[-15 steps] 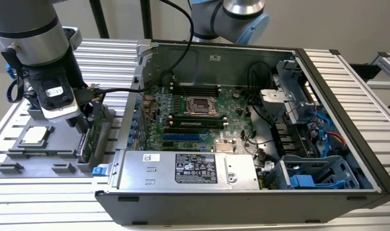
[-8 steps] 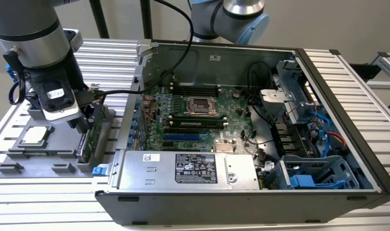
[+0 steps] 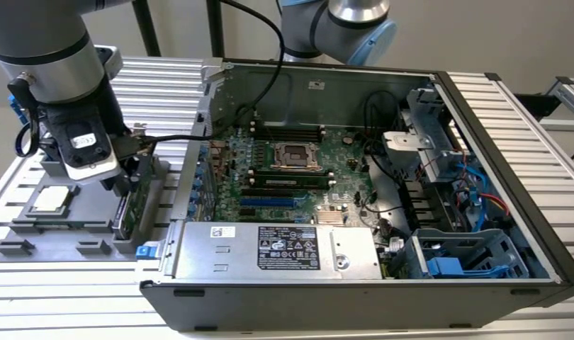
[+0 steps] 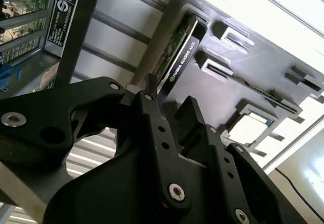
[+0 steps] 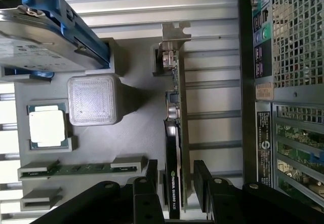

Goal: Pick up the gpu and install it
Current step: 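Pick up the gpu and move the gpu toward the slot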

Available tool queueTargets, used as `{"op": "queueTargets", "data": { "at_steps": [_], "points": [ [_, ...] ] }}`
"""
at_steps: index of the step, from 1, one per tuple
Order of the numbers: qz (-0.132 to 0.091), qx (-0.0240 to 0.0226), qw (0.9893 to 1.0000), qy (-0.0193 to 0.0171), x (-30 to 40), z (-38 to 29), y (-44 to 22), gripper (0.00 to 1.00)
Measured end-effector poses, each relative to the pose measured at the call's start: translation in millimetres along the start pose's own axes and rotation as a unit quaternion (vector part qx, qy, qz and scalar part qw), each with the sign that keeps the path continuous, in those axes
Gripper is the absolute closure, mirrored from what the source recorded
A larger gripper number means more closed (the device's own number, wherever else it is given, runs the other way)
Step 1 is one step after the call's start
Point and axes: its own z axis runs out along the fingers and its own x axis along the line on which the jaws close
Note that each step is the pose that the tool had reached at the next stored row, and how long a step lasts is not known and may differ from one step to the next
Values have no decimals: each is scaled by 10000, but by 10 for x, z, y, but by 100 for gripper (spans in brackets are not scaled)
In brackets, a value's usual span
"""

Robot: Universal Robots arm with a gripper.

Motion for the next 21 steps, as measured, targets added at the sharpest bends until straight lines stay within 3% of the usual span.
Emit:
{"op": "queueTargets", "data": {
  "at_steps": [21],
  "points": [
    [0, 1, 10000, 10, 0, 77, -3, 0]
  ]
}}
